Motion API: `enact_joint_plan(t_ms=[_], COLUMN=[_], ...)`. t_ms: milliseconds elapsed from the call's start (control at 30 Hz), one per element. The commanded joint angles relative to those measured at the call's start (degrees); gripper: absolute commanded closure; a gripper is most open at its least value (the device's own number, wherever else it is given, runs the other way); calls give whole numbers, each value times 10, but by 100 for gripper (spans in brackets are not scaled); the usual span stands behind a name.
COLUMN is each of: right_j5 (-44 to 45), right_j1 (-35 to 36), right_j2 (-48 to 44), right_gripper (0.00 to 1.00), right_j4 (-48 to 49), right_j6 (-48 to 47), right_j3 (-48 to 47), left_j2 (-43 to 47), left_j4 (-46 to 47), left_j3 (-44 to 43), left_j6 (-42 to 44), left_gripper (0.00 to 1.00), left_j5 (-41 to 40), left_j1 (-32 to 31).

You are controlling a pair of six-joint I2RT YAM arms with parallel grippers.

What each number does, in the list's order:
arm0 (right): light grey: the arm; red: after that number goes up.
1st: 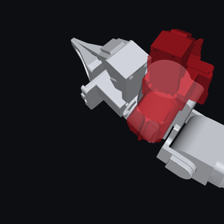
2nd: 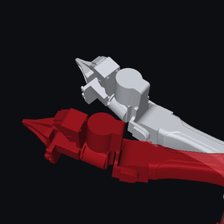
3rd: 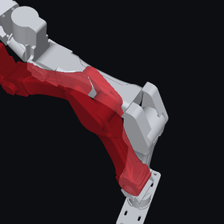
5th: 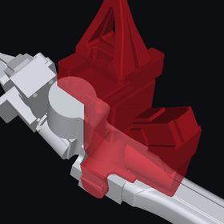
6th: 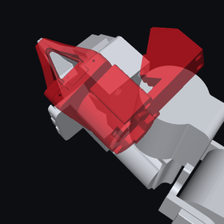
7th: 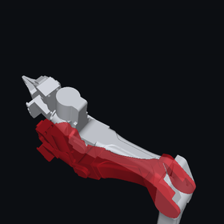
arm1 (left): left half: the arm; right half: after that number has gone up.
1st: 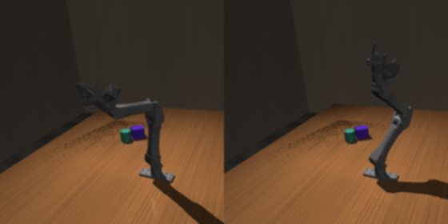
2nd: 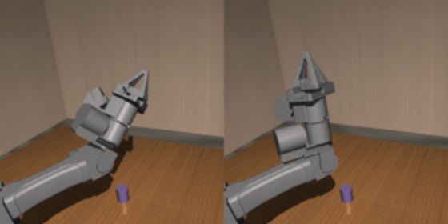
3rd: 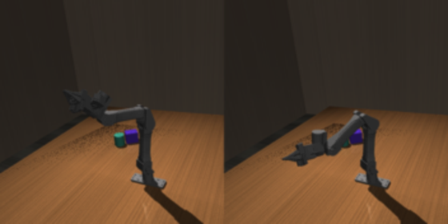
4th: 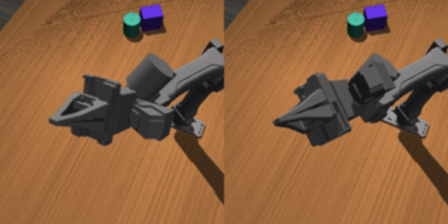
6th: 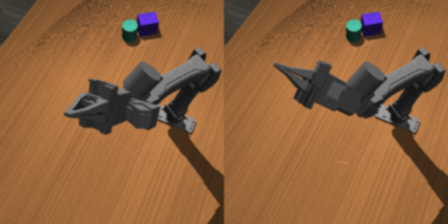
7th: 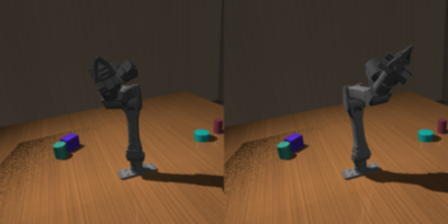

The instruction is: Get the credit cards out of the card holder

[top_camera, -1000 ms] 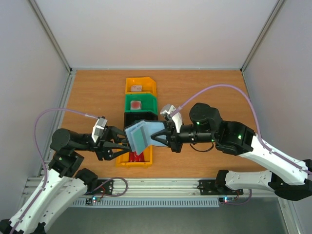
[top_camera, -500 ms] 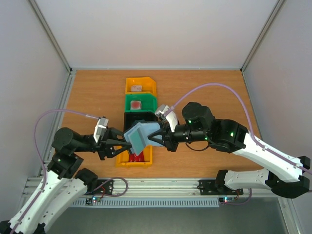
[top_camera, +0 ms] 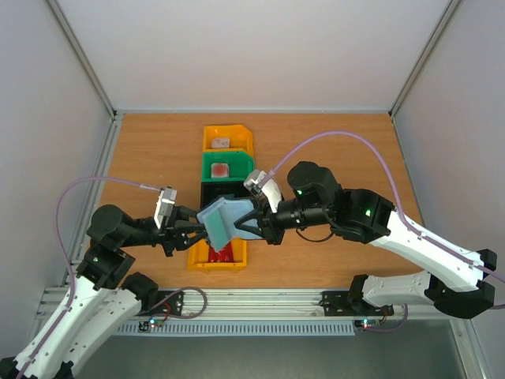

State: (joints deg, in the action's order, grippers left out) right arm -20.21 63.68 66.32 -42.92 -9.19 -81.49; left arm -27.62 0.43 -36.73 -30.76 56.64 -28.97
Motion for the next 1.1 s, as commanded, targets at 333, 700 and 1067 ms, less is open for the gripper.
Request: enact_joint_plan(t_ms=[333, 700, 1067], right_j5=[-58, -37, 200], right_j1=[1, -10, -59], right_j2=[11, 28, -48], right_gripper=[99, 86, 44], right_j4=[44, 108, -96], right_j6=[-13, 1, 58], right_j3=[-17, 26, 15], left_j2=[4, -11, -78], left_j4=[-47, 45, -433], left_j3=[-1, 1, -122], left_j6=[16, -30, 244], left_gripper=[47, 85, 100], left_j5=[-36, 9, -428], left_j1=[-3, -2, -3])
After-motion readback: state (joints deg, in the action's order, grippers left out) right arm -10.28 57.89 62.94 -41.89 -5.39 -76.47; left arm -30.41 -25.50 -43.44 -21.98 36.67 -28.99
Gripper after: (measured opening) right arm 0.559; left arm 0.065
